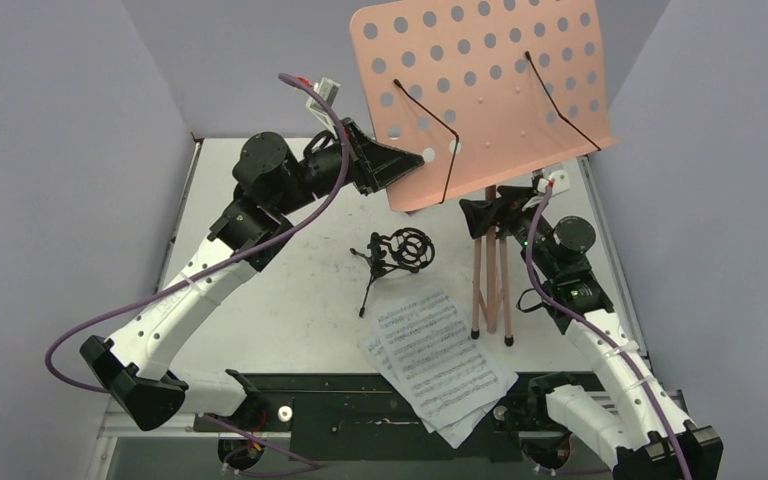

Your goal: Set up the instrument practice props

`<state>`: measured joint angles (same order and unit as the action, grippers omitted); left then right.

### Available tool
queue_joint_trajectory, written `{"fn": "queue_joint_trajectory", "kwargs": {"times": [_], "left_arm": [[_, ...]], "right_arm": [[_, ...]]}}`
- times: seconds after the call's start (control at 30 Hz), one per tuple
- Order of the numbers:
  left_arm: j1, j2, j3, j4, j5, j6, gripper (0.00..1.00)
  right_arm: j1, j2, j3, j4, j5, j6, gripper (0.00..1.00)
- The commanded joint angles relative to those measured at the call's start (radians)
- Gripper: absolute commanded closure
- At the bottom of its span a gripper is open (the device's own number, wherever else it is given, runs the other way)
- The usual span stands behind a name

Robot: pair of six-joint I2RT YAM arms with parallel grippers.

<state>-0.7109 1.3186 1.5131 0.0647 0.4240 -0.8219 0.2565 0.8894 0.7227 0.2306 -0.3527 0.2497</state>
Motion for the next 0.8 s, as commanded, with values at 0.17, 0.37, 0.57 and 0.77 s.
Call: {"fn": "queue_joint_trajectory", "kwargs": {"times": [0.17, 0.37, 0.57, 0.77], "left_arm": [[-0.063, -0.035, 0.073, 0.146, 0.112, 0.012, 1.00], [-0.077, -0.026, 0.079, 0.149, 0.117, 0.010, 1.00], [-0.085, -0.020, 0.084, 0.148, 0.119, 0.007, 1.00], [-0.088, -0.027, 0.076, 0.152, 0.113, 0.007, 1.00]], "right_arm": [[0.014, -0.010, 0.096, 0.118, 0.021, -0.037, 0.02], [0.023, 0.014, 0.103, 0.168, -0.008, -0.027, 0.15], [0.035, 0.055, 0.134, 0.215, -0.031, -0.017, 0.31], [0.043, 0.081, 0.122, 0.233, -0.025, -0.011, 0.60]]}}
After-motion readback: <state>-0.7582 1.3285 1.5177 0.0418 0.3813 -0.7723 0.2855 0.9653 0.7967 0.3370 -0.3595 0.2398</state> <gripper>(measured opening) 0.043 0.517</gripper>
